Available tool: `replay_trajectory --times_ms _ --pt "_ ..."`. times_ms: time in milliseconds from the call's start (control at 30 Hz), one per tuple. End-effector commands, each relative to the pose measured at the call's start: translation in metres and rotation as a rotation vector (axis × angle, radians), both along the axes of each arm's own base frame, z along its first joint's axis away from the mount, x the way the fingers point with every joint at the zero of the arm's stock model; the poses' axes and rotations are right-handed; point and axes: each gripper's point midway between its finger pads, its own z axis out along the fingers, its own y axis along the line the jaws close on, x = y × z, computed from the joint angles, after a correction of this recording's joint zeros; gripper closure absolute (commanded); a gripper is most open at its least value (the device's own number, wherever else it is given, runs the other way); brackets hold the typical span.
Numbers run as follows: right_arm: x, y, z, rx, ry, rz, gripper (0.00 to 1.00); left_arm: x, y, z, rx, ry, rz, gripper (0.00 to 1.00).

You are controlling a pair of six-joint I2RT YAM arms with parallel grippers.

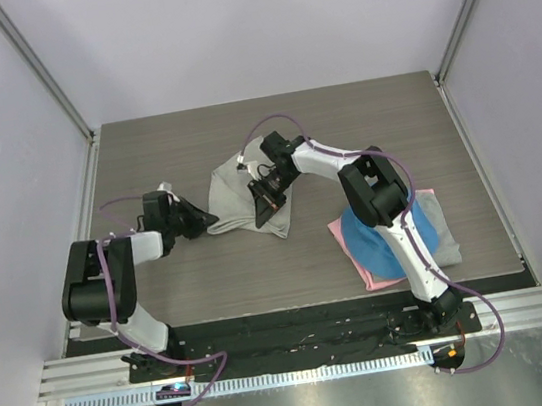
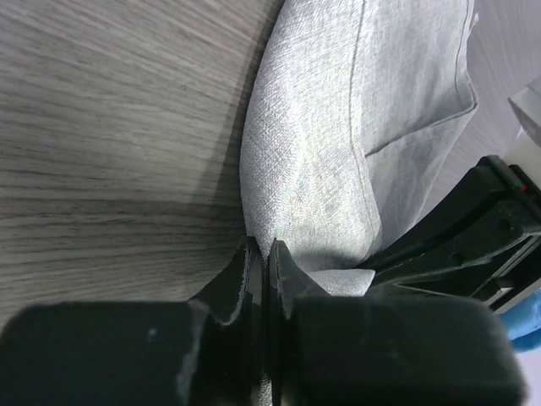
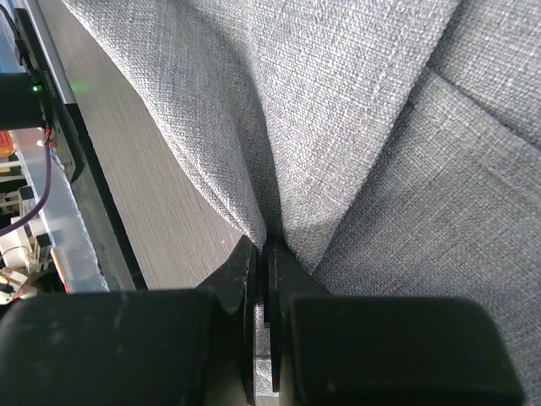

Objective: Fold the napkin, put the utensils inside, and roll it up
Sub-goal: Place the utensil onto the napkin

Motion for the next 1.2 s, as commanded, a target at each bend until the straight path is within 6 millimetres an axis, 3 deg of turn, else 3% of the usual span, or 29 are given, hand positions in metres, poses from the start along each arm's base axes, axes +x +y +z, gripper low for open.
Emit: replay_trajectory --times_ms 0,67,100,200,300,500,667,767,967,1033,1167 --pt "0.002 -0.005 -0.016 -0.040 0.013 -0.010 0.99 0.002 -0.014 0.009 -0.061 -0.014 -0.062 1.00" --pt "0.002 -0.005 -0.014 -0.029 0.030 -0.017 0.99 0.003 -0.012 0.014 -0.054 -0.021 -0.064 0.93" --pt "0.001 -0.004 -0.008 -0.010 0.041 -0.017 0.99 0.004 -0.010 0.017 -0.045 -0.027 -0.060 0.75" --pt "-0.003 0.000 0.003 0.027 0.083 -0.021 0.99 0.004 0.003 0.028 0.027 -0.064 -0.038 0.34" --pt "-0.006 0.005 0.014 0.076 0.135 -0.026 0.99 -0.001 0.016 0.039 0.120 -0.109 -0.030 0.20" --pt "-0.004 0.007 0.012 0.077 0.218 -0.066 0.99 -0.023 0.018 0.058 0.183 -0.192 -0.054 0.15" --pt "0.004 0.007 0.005 0.056 0.245 -0.105 0.99 -0.054 0.012 0.043 0.195 -0.102 -0.091 0.18" --pt "0.007 0.007 0.002 0.046 0.240 -0.117 0.99 -0.063 0.007 0.037 0.153 -0.059 -0.100 0.21" --pt "0.007 0.005 -0.004 0.024 0.239 -0.129 0.99 -0.061 -0.020 0.044 0.045 -0.095 -0.177 0.21" --pt "0.007 0.005 -0.006 0.019 0.239 -0.130 0.99 -0.055 -0.032 0.053 -0.021 -0.130 -0.201 0.21" --pt "0.007 0.004 -0.008 0.007 0.237 -0.137 0.99 -0.042 -0.043 0.053 -0.098 -0.142 -0.207 0.21"
